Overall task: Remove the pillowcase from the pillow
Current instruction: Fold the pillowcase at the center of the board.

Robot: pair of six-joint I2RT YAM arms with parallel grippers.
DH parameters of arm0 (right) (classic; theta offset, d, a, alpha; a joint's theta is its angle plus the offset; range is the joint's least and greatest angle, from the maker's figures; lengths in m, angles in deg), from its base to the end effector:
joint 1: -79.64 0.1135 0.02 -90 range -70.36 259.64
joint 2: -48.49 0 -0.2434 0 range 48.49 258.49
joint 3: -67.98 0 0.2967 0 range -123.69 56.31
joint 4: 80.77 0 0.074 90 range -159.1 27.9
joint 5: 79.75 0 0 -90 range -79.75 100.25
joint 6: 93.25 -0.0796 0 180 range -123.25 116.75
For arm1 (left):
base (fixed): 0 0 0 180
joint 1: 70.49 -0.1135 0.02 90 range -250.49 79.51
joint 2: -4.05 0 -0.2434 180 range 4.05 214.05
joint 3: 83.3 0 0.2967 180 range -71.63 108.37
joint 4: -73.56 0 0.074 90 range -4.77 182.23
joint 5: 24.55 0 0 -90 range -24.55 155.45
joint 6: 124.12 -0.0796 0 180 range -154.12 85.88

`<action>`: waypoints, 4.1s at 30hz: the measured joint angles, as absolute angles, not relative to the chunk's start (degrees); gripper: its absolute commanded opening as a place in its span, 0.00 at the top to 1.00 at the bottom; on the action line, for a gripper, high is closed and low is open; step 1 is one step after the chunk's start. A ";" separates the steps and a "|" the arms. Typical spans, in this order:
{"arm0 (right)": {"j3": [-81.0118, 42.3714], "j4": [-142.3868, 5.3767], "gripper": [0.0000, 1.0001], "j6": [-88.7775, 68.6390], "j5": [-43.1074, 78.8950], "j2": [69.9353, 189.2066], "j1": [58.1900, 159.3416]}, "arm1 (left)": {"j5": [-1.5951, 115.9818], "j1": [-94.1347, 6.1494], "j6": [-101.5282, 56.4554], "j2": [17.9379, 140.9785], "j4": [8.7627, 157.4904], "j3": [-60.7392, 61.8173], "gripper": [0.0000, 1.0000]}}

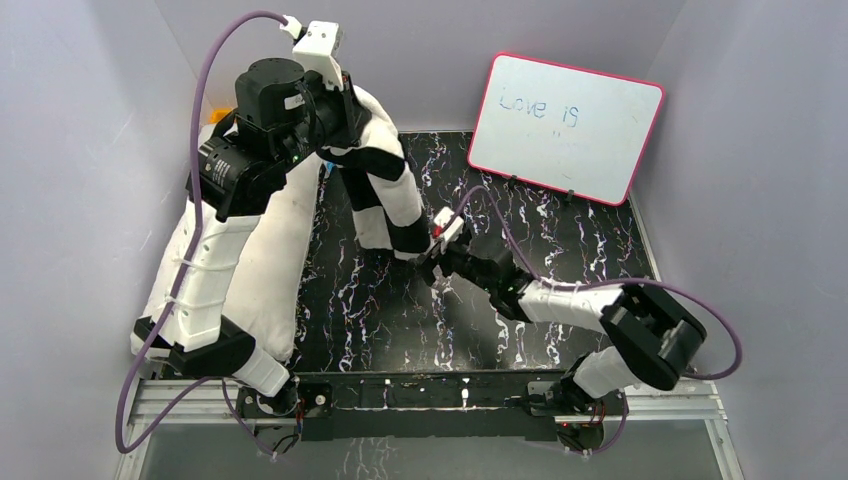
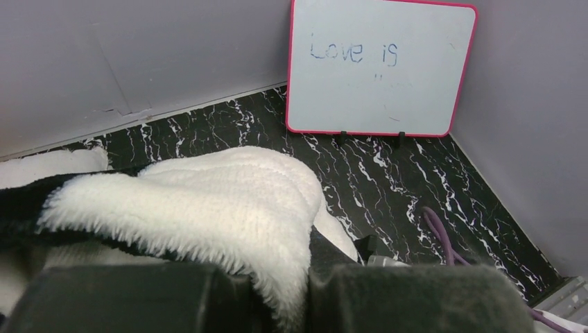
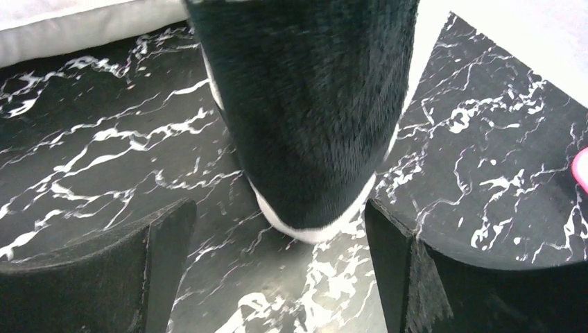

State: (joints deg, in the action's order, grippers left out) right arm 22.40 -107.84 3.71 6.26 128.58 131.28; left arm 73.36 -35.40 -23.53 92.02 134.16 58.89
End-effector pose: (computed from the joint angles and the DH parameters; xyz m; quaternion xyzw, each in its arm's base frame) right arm 0.2369 0.2904 0.1653 -0.3475 0.6662 0.2264 0.6198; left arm 0.2818 -0.1846 0.5805 0.1128 0.7364 -0.2108 0.6329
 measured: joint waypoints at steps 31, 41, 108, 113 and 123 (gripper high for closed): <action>9.40 -134.81 0.93 -1.60 1.50 153.20 125.40 | 78.45 -35.40 -25.14 93.76 133.04 60.90 1.00; 9.70 -97.94 1.00 -6.37 20.97 119.89 128.39 | 78.51 -35.40 -22.04 86.99 130.00 55.68 1.00; 12.70 -69.16 0.01 -22.19 16.54 121.61 122.23 | 39.91 -48.76 -7.05 88.52 82.57 -28.89 0.25; 12.70 -69.13 0.02 -22.61 16.91 121.63 122.23 | 41.05 -48.78 -5.45 88.39 77.88 -31.88 0.28; 12.70 -69.16 0.01 -22.57 18.15 121.63 122.23 | 41.07 -48.84 -0.14 91.40 65.83 -37.50 0.40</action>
State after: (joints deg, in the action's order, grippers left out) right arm 12.70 -69.16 -22.57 18.15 121.63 122.23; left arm 41.07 -48.84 -0.14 91.40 65.83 -37.50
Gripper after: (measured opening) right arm 0.984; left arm 0.657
